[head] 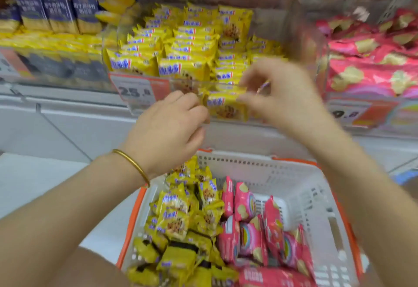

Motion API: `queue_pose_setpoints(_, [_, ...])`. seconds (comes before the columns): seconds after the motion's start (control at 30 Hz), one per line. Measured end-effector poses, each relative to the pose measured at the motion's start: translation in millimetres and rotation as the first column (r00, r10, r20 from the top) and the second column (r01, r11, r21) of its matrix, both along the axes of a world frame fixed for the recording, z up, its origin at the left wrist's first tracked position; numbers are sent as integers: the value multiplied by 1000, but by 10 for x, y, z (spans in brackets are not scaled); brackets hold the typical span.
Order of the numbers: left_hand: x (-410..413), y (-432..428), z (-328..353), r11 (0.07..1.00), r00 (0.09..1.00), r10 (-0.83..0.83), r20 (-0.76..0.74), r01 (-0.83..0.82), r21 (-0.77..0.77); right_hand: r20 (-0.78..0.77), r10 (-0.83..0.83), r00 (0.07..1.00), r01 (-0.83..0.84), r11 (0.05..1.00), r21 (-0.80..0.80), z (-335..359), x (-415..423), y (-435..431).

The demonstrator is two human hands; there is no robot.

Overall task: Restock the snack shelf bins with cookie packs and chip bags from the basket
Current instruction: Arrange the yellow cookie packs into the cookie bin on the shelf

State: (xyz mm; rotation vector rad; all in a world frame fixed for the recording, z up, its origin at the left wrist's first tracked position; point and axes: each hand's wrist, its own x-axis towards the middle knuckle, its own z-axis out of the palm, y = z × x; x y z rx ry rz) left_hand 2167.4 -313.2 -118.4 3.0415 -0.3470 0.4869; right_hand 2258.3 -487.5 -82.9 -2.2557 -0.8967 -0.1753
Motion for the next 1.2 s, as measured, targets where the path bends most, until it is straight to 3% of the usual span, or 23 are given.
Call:
queue_pose_setpoints(0.07, [-97, 49, -165, 998, 991, 30, -133, -21, 63, -195, 65, 979, -104, 974, -199, -516, -193, 36])
queue_pose_setpoints(0.13, [-162, 79, -270, 995, 971, 69, -228, -52, 79, -350, 44, 936, -196, 889, -414, -1174, -205, 163])
queue_pose_setpoints(0.23, [-199, 100, -333, 981, 921, 184, -344, -148, 126, -517, -93, 851, -233, 815, -531, -2082, -193, 315])
queue_pose_setpoints(0.37, [-149, 36, -349, 972, 898, 217, -383, -163, 169, -632, -322, 705, -106, 833, -543, -2759, -310, 458])
queue_pose_setpoints(0.53, [-32, -12, -362, 978, 913, 180, -366, -127, 164, -708, -519, 479, 115, 837, -535, -3062, -337, 536])
queue_pose_setpoints(0.7, [135, -88, -266, 998, 998, -55, -19, 55, 18, -834, -398, 381, 126, 916, -380, -2919, -213, 396])
queue_pose_setpoints(0.83, [313, -237, -38, 997, 963, -79, 259, 72, 37, -858, -185, 478, 46, 982, -185, -2233, -147, 173])
queue_pose_setpoints(0.93, [452, -247, 101, 999, 925, -39, 378, 24, 45, -810, -49, 584, -62, 993, -104, -1422, -100, 41])
queue_pose_setpoints(1.0, [569, -202, 171, 999, 918, 25, 396, -37, 23, -669, -47, 742, -84, 983, -162, -793, -78, -51])
queue_pose_setpoints(1.07, [684, -128, 205, 993, 934, 111, 339, -117, -3, -410, -58, 910, -42, 972, -231, -169, -111, -137])
queue_pose_setpoints(1.13, [766, -46, 198, 982, 953, 186, 239, -189, -10, -164, -91, 982, 52, 972, -228, 254, -42, -142])
queue_pose_setpoints(1.2, [792, 4, 174, 974, 960, 223, 168, -226, -1, -45, -149, 988, 138, 973, -186, 454, 168, -29])
